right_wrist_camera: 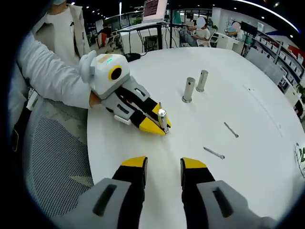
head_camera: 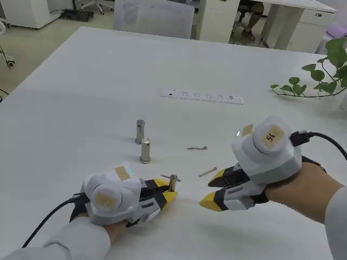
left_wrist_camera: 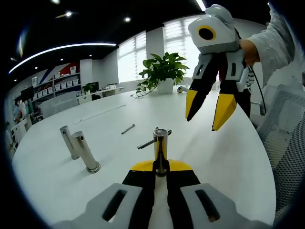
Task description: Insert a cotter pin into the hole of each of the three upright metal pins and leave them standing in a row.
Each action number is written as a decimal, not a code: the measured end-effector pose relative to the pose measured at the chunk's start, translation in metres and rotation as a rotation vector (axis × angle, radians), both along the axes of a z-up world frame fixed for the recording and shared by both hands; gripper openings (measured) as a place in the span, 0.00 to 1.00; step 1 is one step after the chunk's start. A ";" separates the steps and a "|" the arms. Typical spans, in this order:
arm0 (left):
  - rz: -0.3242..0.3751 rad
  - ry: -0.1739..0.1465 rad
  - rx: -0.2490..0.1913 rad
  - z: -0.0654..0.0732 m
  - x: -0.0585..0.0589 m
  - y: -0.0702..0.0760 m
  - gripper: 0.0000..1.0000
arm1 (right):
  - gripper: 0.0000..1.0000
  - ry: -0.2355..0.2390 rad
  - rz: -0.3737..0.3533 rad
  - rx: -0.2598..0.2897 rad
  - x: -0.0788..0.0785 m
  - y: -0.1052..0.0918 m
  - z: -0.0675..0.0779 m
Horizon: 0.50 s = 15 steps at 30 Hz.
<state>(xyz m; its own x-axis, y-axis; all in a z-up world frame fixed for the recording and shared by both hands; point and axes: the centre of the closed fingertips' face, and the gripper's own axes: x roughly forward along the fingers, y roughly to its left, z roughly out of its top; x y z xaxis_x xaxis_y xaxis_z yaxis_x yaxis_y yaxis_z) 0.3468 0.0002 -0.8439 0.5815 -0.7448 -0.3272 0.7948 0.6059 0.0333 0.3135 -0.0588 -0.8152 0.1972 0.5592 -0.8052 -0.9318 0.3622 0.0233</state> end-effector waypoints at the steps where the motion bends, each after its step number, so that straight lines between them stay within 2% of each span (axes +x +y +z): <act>1: 0.018 0.003 -0.004 0.001 0.003 0.005 0.05 | 0.30 0.000 -0.004 0.002 0.001 0.000 0.000; 8: 0.092 0.004 0.007 0.002 0.015 0.044 0.05 | 0.30 0.000 -0.008 0.012 0.001 0.001 0.000; 15: 0.138 0.009 0.004 0.003 0.021 0.071 0.05 | 0.29 -0.002 -0.018 0.023 0.004 0.002 0.001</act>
